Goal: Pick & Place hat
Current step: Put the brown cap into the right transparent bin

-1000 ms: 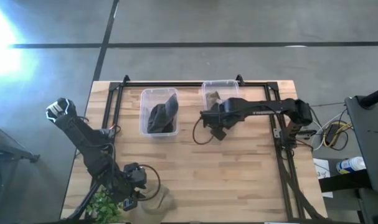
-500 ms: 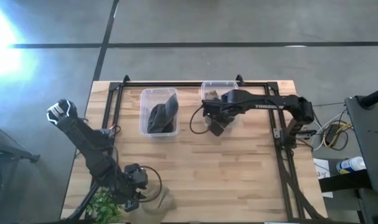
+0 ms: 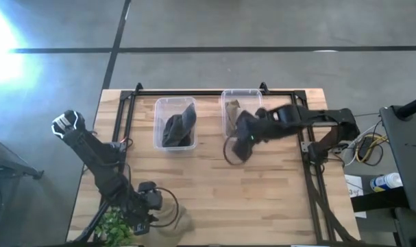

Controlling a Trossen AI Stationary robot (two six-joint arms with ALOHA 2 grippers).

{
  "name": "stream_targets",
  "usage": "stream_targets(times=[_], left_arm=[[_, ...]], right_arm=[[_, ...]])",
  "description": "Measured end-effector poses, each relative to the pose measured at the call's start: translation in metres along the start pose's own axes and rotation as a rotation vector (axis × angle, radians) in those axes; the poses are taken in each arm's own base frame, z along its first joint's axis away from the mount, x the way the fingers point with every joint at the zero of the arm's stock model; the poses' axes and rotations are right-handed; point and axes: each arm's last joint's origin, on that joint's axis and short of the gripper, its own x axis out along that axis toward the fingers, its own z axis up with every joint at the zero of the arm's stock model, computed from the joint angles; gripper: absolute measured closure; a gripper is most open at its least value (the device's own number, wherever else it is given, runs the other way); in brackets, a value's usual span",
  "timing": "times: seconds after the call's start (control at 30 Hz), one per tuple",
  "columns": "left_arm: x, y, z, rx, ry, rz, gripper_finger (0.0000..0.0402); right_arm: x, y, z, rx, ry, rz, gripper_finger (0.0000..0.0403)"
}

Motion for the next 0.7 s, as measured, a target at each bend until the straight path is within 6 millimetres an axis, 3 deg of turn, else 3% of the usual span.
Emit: stream_targets(times=[0.13,0.27,0.43,0.7], left_arm=[[0.008,-0.002,-0.003,0.097,0.032,0.000,0.0218],[0.024,-0.011,-0.009,0.204,0.116,-0.081,0.0218],[0.052,-0.024,-0.016,0.316,0.149,-0.158,0.0218],[0.095,-0.015,-0.027,0.397,0.173,0.000,0.0218]], right_arm=[[-0.005,0.040,-0.012,-0.047,-0.043,0.204,0.0246],[0.005,0.079,-0.031,-0.039,-0.051,0.358,0.0245],[0.025,0.113,-0.056,0.015,-0.002,0.450,0.0248],[0.069,0.160,-0.096,0.020,0.057,0.475,0.0250]])
